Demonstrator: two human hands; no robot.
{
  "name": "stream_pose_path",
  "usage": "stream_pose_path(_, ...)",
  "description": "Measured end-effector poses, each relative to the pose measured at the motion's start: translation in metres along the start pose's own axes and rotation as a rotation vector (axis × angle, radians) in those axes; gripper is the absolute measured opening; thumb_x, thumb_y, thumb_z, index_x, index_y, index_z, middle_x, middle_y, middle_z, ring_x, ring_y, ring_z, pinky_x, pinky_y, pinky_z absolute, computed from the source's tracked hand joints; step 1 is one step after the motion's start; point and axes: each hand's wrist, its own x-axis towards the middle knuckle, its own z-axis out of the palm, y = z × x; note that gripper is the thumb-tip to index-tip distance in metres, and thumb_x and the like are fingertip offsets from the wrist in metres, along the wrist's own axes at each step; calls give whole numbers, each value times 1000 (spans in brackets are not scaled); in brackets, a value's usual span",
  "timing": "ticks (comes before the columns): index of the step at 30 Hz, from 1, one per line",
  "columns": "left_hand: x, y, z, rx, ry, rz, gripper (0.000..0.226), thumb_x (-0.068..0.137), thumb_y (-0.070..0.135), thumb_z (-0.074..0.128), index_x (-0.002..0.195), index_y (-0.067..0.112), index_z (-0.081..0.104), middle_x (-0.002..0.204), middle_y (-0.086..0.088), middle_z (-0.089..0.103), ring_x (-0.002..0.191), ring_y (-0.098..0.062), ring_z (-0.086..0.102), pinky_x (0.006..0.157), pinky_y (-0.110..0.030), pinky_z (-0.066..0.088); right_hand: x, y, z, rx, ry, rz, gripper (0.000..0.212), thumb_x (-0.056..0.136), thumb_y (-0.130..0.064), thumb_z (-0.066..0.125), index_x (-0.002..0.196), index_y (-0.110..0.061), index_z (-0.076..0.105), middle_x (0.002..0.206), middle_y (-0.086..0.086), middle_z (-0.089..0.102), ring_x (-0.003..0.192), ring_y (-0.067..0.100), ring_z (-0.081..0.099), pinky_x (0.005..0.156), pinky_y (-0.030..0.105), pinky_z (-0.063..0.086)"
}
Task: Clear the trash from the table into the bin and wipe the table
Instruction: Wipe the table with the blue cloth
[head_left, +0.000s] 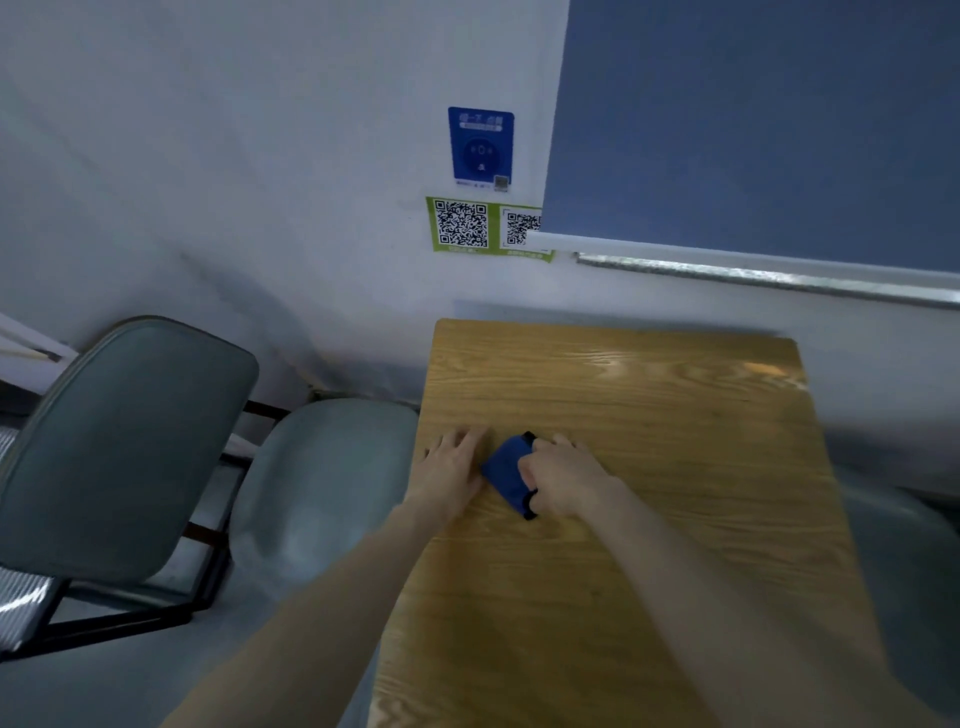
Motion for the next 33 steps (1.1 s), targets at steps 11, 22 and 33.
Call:
stream_pose_path(11, -9, 45, 14, -34, -81, -6, 35, 95, 33, 59, 129, 24, 57, 123, 0, 61, 110, -23, 60, 96, -43, 48, -20, 10, 28, -79, 67, 139, 44, 85, -46, 65, 122, -21, 64, 128, 4, 51, 121, 27, 43, 107, 46, 33)
stream_pose_path(22, -9, 78, 32, -618, -126, -334, 27, 85, 25, 76, 105, 23, 58, 85, 3, 71, 55, -11, 67, 51, -26, 55, -32, 29, 2, 240, 429, 208, 29, 93, -13, 48, 115, -24, 63, 113, 0, 64, 108, 21, 54, 94, 37, 42)
stream_pose_path(33, 7, 94, -29, -221, 311, -147, 21, 87, 22, 65, 86, 25, 44, 91, 6, 49, 66, -19, 52, 48, -27, 28, -49, 94, -46, 318, 590, 154, 34, 92, 5, 51, 112, -16, 67, 109, 3, 50, 98, 20, 52, 84, 38, 51)
